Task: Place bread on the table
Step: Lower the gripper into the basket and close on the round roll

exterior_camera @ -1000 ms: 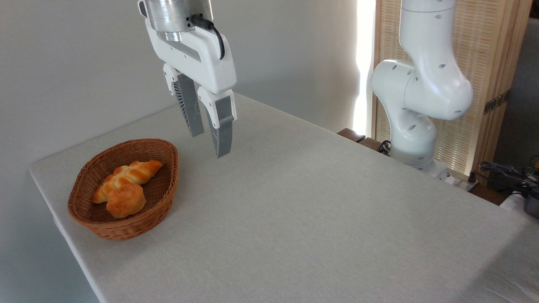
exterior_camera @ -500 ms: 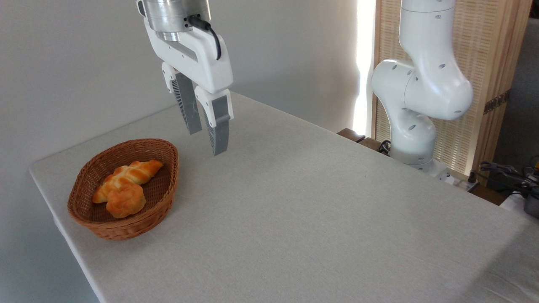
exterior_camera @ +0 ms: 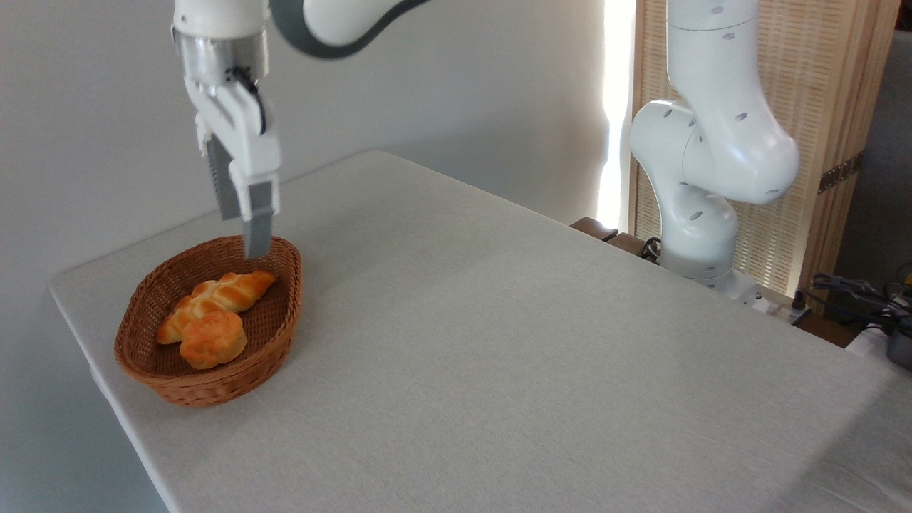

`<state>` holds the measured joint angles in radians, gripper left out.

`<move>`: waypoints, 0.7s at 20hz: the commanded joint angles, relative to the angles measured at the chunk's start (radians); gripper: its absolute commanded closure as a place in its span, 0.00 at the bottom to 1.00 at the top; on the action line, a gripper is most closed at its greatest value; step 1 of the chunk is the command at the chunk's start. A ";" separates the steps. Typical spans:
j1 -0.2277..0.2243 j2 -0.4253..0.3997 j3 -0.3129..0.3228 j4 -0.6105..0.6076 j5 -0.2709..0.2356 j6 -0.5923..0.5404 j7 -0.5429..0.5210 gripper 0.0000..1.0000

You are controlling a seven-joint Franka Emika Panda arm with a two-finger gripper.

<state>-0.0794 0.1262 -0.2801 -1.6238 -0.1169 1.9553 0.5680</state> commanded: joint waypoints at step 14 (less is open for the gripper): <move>-0.026 0.188 -0.079 -0.130 0.338 0.398 0.003 0.00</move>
<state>-0.1065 0.3115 -0.3520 -1.7495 0.2024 2.3329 0.5708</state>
